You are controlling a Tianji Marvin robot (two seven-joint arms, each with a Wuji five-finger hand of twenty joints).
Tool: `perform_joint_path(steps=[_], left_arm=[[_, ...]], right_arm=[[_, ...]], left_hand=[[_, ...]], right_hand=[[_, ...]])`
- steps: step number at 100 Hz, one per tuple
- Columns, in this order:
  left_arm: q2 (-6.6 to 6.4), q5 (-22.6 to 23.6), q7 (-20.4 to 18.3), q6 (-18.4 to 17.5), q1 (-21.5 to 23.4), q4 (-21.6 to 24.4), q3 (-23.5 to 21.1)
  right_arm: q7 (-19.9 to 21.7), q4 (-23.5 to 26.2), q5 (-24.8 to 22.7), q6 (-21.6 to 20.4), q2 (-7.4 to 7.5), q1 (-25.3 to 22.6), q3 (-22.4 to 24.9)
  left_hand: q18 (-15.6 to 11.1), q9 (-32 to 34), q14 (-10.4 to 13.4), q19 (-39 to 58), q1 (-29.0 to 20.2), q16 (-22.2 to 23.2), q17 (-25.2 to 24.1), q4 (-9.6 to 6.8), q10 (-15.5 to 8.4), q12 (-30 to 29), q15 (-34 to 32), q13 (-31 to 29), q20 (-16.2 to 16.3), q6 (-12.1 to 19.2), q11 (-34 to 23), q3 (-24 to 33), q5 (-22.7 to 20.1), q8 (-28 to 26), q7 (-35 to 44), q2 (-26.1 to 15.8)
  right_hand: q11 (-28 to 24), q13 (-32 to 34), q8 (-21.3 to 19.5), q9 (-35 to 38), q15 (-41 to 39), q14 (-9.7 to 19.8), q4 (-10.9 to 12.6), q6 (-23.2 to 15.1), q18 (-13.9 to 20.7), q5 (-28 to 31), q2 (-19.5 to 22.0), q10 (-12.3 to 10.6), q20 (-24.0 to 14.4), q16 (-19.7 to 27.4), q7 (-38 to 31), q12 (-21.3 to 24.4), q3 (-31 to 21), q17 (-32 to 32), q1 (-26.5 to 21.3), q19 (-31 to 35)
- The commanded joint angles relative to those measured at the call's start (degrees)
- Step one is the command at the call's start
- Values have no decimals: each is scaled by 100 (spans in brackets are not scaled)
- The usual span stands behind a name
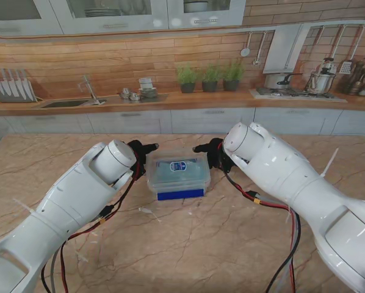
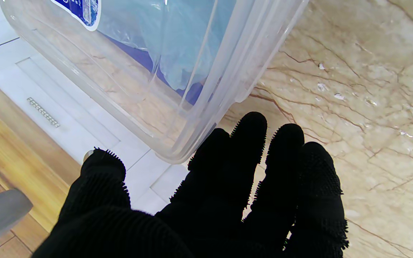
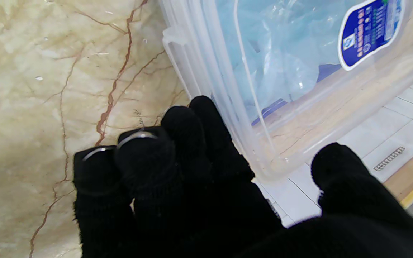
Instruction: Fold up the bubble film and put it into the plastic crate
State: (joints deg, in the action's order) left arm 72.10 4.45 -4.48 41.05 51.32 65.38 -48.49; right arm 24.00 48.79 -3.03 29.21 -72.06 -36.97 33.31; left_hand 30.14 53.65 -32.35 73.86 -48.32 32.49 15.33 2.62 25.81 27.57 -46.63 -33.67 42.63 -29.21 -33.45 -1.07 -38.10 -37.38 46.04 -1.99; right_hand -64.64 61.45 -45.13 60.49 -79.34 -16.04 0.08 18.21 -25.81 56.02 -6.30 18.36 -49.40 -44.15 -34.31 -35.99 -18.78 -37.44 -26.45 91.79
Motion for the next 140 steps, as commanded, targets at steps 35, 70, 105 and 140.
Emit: perform_joint_path(steps=[35,70,105,140], left_arm=[[56,140,-137,158,-31,-40,142],[-18,311,-193,340,68,32,138],[-95,457,-243,418,170,154,109],[-198,705,-179,507,479,585,-47]], right_arm=[[-217,-13,-7,141,-142,-146,61],[-238,338,-161,354,26,-345,149],[-340,621,-422,549,183,-552,313],[-794,524,-727,237,175,-680,685]], left_hand=[[-245,-475,92,-125,-104,-62,-281,-76,-158,-54,192,381,-69,1066,209,-39,105,233,-88,-82],[-266,-571,98,-159,-101,-77,-372,-81,-138,-70,278,472,-121,1068,289,-36,161,459,-406,-100],[-339,-738,149,-206,-102,-140,-498,-91,-120,-135,440,610,-191,1088,454,-30,330,1059,-1142,-44],[-400,-983,158,-265,-63,-182,-633,-96,-118,-187,540,820,-251,1019,542,-33,739,1480,-1809,-55]], right_hand=[[41,-210,262,-222,169,-288,119,-868,864,-522,71,692,72,-5,505,28,-50,449,59,413],[98,-267,335,-274,254,-301,124,-887,864,-564,54,684,83,-7,587,76,-58,511,67,358],[181,-359,361,-329,388,-333,126,-891,859,-583,31,680,116,11,589,134,-76,624,68,272],[838,-1063,480,-849,1337,-466,121,-1016,695,-991,-52,668,441,180,810,536,-136,1286,86,-638]])
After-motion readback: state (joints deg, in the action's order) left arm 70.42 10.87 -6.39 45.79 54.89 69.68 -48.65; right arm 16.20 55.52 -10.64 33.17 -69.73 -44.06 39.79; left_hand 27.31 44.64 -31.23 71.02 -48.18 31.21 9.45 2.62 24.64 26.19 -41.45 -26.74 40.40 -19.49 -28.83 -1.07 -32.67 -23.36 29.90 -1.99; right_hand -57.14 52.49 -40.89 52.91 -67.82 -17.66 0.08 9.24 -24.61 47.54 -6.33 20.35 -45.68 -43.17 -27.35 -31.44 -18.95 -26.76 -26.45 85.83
